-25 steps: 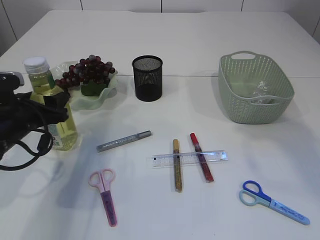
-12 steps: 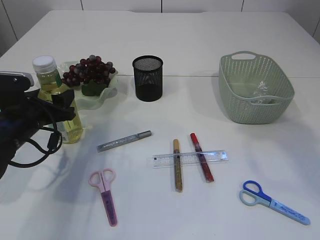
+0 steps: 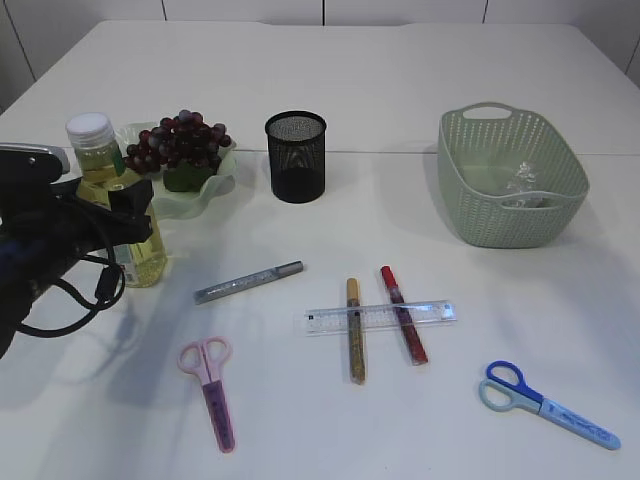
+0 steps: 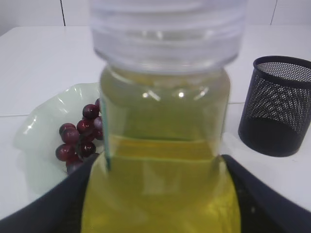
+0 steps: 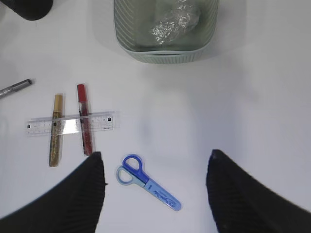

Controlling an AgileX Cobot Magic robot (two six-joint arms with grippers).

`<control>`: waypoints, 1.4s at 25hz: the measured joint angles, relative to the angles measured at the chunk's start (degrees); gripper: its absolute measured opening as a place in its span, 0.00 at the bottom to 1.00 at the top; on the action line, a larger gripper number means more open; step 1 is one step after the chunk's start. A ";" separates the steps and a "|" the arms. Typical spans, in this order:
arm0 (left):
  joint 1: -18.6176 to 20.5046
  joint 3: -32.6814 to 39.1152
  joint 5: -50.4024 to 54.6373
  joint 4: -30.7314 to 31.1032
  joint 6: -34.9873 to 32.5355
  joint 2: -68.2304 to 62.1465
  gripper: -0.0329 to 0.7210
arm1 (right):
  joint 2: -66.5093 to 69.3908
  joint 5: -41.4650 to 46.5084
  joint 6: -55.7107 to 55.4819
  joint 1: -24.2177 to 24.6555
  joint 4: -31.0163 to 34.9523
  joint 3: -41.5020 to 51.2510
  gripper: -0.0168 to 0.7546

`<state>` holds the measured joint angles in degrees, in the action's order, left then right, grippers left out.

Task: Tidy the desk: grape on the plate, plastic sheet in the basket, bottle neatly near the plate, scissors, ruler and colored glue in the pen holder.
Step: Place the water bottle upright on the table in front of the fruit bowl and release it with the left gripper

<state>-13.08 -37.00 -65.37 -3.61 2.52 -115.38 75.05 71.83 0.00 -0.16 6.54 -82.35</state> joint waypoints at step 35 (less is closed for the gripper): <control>0.00 1.36 1.07 0.20 -1.57 15.38 0.78 | 0.00 0.00 1.66 0.00 -0.13 0.00 0.69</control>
<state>-13.08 -35.64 -64.31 -3.41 0.94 -100.00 75.05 71.83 1.66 -0.16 6.41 -82.35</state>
